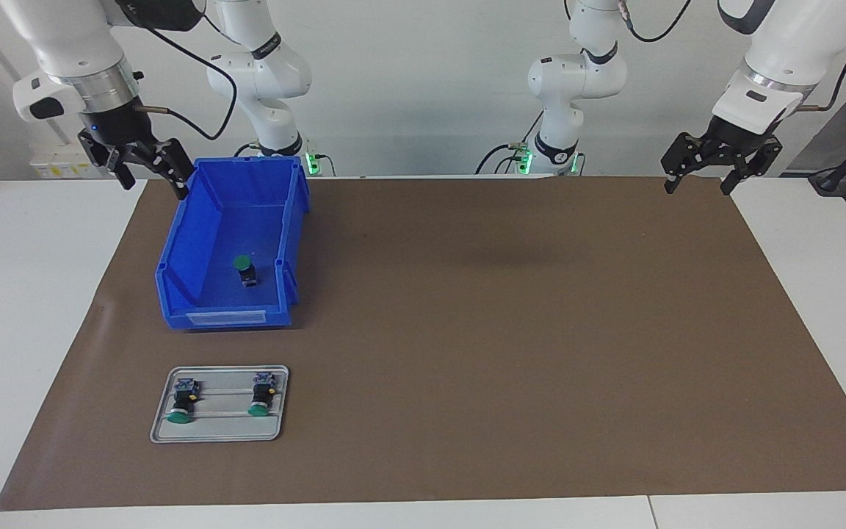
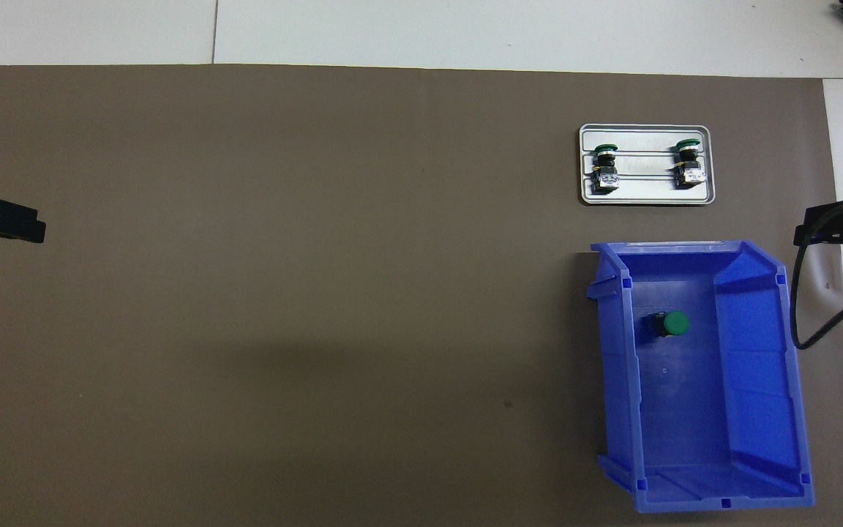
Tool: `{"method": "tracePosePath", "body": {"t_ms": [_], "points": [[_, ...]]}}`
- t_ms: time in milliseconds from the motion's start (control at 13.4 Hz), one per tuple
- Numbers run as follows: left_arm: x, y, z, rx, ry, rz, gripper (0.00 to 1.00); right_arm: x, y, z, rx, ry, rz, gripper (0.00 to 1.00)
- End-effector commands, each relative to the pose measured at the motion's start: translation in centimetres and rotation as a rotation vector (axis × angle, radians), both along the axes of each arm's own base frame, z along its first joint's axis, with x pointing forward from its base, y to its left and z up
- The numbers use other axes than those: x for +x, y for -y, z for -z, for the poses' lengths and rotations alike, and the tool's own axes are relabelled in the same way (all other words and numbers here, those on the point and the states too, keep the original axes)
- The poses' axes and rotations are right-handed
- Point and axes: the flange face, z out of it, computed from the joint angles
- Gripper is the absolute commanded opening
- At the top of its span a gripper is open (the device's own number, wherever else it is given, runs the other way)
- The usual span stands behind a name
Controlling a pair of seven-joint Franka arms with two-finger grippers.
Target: Place and press button with both arms
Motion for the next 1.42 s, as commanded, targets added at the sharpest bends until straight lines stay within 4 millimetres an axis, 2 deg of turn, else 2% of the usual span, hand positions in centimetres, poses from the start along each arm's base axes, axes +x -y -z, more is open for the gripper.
{"method": "tracePosePath", "body": {"t_ms": [0,374,1345], "points": [[-0.90,-0.26,-0.02,-0.012,0.004,-0.010,1.00,-0.06,-0.49,0.24,0.006,-0.035,-0.029,1.00],[-0.89,-0.26,-0.02,-0.012,0.004,-0.010,1.00,-0.29,-0.65,0.20,0.005,-0.059,-0.106,1.00],[-0.89,-0.26,-0.02,-0.012,0.004,-0.010,1.00,-0.46,-0.68,0.05,0.000,-0.059,-0.107,1.00]]}}
